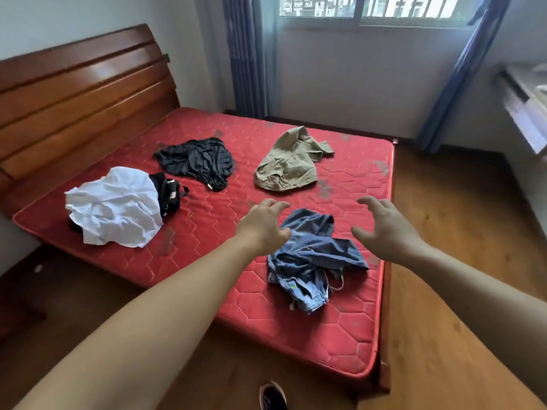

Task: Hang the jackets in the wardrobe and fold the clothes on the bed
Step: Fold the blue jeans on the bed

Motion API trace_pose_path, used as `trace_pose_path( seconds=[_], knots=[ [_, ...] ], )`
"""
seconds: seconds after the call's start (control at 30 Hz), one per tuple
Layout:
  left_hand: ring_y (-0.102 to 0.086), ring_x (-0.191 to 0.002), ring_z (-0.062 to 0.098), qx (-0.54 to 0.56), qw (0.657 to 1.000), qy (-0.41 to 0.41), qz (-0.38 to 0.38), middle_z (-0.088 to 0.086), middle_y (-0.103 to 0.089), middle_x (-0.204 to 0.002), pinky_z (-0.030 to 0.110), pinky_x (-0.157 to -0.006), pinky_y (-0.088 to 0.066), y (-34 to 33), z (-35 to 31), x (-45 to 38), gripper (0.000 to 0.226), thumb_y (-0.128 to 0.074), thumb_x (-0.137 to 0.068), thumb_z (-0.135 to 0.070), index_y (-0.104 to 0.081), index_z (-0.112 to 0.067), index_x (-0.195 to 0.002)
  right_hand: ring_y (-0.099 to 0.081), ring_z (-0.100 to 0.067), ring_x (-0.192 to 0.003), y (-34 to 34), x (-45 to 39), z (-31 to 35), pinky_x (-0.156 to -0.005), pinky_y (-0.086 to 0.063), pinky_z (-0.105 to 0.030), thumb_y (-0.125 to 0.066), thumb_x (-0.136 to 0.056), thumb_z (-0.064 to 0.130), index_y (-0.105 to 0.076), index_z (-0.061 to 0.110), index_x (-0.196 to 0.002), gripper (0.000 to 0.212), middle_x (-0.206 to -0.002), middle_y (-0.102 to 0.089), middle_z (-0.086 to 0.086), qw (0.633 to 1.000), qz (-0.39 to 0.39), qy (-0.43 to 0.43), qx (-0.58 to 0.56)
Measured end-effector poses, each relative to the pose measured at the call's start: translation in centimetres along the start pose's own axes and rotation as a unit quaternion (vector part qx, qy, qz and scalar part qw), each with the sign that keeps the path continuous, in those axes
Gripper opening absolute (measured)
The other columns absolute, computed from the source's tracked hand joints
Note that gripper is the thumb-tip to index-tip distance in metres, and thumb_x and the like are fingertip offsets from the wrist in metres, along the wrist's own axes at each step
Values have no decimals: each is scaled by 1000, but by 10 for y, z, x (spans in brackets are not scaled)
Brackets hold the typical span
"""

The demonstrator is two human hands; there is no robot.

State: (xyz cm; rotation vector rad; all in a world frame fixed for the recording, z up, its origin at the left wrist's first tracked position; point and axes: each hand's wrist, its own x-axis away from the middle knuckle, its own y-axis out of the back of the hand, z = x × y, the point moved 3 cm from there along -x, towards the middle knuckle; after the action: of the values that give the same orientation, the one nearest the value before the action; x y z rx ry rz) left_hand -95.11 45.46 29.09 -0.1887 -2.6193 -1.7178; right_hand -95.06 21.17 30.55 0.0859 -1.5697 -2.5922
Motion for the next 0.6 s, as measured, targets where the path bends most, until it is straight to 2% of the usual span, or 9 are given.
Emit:
trace_pose_path(
  seconds=[0.27, 0.47, 0.53, 0.6],
  knots=[
    [-43, -129, 25, 49, 997, 4, 54, 1, -39, -146, 44, -105, -40, -68, 9, -102, 59, -58, -87, -36, -41, -29, -143, -52, -27, -117, -35, -83, -45, -94, -47, -42, -61, -87, 34, -38, 26, -140, 59, -137, -43, -7, 996, 47, -55, 52],
    [-44, -128, 25, 51, 993, 41, 102, 1, -42, -143, 44, -104, -40, -129, 18, -134, 57, -58, -86, -34, -43, -28, -141, -52, -31, -113, -93, -129, -79, -93, -45, -40, -59, -86, 34, -38, 24, -140, 58, -133, -43, -10, 991, 107, -68, 36],
    [-43, -129, 25, 65, 989, 72, 113, 2, -42, -143, 43, -106, -39, -151, 24, -139, 58, -59, -85, -33, -43, -28, -141, -51, -32, -116, -116, -141, -95, -95, -45, -43, -59, -86, 34, -39, 23, -139, 58, -133, -43, -10, 989, 132, -63, 29],
    [-43, -130, 25, 110, 978, 137, 109, 6, -45, -142, 36, -107, -36, -174, 34, -140, 59, -59, -85, -28, -44, -24, -142, -49, -32, -120, -144, -151, -113, -97, -44, -43, -60, -86, 34, -39, 20, -140, 59, -135, -43, -11, 985, 161, -56, 18]
  ],
)
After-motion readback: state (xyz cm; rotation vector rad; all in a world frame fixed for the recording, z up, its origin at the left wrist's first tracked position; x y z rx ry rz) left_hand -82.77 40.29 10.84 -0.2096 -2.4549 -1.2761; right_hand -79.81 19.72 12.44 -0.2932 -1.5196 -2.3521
